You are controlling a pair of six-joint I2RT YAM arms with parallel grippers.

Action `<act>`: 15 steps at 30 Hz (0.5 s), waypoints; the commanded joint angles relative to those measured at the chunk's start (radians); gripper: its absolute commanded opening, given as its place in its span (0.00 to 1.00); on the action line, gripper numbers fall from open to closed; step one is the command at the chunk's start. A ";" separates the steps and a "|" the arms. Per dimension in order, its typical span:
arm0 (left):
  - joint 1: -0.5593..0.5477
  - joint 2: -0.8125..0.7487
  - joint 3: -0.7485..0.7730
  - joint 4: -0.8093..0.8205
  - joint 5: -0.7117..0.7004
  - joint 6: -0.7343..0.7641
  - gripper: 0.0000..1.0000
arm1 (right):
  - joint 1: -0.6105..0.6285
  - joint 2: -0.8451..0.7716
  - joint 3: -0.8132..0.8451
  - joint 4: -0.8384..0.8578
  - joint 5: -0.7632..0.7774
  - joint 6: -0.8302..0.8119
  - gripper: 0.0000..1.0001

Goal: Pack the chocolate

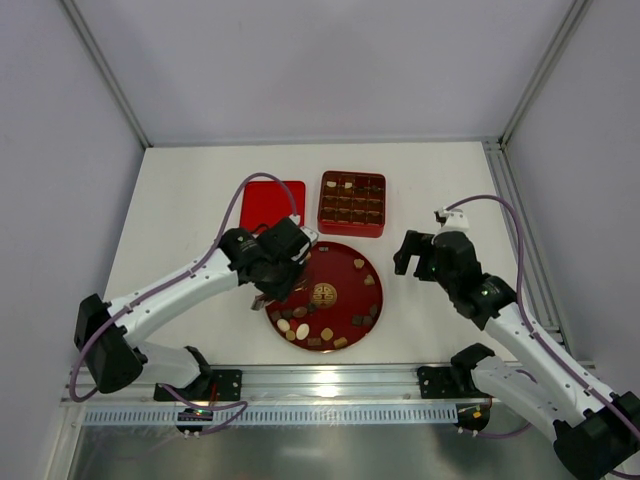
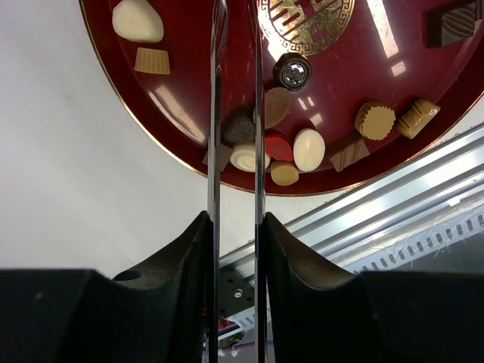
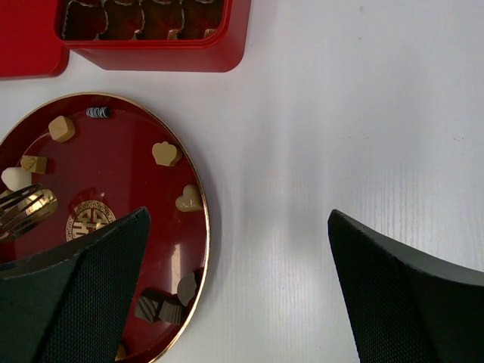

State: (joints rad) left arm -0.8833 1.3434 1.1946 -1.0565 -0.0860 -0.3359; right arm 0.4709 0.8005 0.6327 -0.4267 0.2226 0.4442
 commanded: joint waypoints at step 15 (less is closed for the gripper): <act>-0.005 -0.065 0.017 -0.074 0.078 0.054 0.42 | -0.002 -0.007 0.001 0.037 0.009 0.005 1.00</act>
State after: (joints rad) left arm -0.8833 1.3125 1.1946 -1.1000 -0.0391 -0.3092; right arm 0.4709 0.7925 0.6224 -0.4259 0.2226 0.4446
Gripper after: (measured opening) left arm 0.414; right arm 0.996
